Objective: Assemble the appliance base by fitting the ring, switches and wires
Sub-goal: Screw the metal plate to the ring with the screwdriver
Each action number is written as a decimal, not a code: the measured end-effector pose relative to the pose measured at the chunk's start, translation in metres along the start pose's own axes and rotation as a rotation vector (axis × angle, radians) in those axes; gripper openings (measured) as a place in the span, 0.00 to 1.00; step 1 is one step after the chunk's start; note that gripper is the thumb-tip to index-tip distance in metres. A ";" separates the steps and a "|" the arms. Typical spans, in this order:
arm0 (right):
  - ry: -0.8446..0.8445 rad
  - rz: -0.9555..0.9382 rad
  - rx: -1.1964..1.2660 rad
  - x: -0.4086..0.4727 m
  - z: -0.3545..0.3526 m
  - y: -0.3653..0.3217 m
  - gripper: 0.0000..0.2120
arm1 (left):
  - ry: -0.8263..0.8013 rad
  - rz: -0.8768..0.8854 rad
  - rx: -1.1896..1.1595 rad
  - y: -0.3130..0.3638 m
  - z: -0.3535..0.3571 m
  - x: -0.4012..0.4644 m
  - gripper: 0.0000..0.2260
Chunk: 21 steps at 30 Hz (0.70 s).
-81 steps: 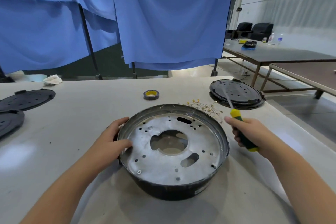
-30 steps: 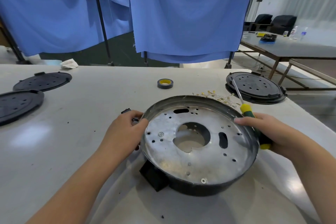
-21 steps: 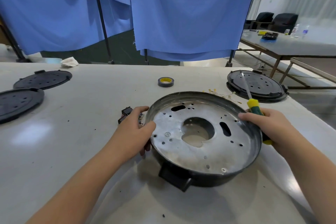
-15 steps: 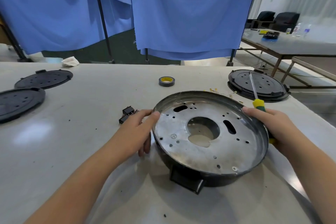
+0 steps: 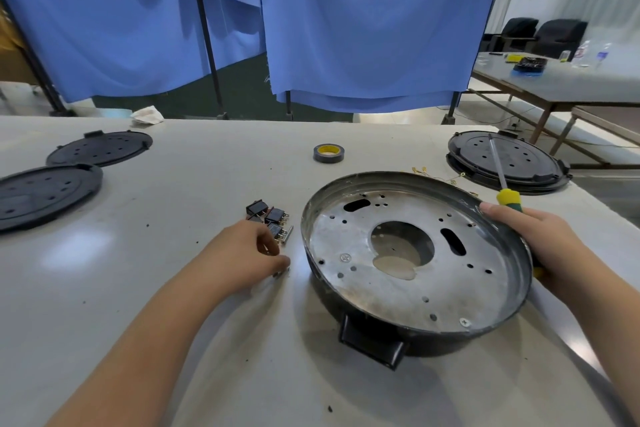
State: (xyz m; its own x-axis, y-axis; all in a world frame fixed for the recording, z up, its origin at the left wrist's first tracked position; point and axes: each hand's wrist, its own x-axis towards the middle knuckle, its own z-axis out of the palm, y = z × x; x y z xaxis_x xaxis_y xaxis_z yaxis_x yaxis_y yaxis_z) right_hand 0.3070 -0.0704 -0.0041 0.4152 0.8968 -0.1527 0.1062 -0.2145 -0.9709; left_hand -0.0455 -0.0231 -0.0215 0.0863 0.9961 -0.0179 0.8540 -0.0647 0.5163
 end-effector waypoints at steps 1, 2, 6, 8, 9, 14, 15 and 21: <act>-0.001 0.000 0.006 0.000 0.000 0.001 0.17 | 0.003 -0.007 -0.004 0.000 0.000 0.000 0.07; -0.002 -0.001 0.010 0.001 0.000 0.001 0.17 | 0.007 -0.011 -0.004 0.000 0.001 0.000 0.07; -0.010 -0.009 0.023 0.003 -0.001 0.003 0.18 | 0.047 -0.014 -0.012 0.002 0.005 -0.001 0.05; -0.012 -0.009 0.030 0.003 -0.001 0.004 0.19 | 0.052 -0.014 -0.027 0.004 0.006 -0.001 0.07; -0.012 -0.009 0.031 0.003 -0.001 0.004 0.19 | 0.050 -0.018 -0.038 0.004 0.007 -0.001 0.09; -0.019 -0.007 0.026 0.002 -0.001 0.003 0.18 | 0.023 -0.029 -0.049 0.006 0.008 -0.001 0.11; -0.019 -0.005 0.030 0.002 -0.001 0.002 0.18 | 0.016 -0.022 -0.042 0.007 0.008 -0.002 0.09; -0.018 -0.008 0.037 0.000 0.001 0.002 0.17 | 0.005 0.006 -0.026 0.009 0.008 -0.005 0.06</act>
State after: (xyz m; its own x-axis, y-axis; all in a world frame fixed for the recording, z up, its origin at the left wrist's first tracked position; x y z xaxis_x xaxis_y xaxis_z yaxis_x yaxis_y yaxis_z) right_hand 0.3061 -0.0699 -0.0061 0.3984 0.9052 -0.1480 0.0755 -0.1932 -0.9782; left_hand -0.0341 -0.0286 -0.0234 0.0886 0.9960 -0.0102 0.8400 -0.0692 0.5382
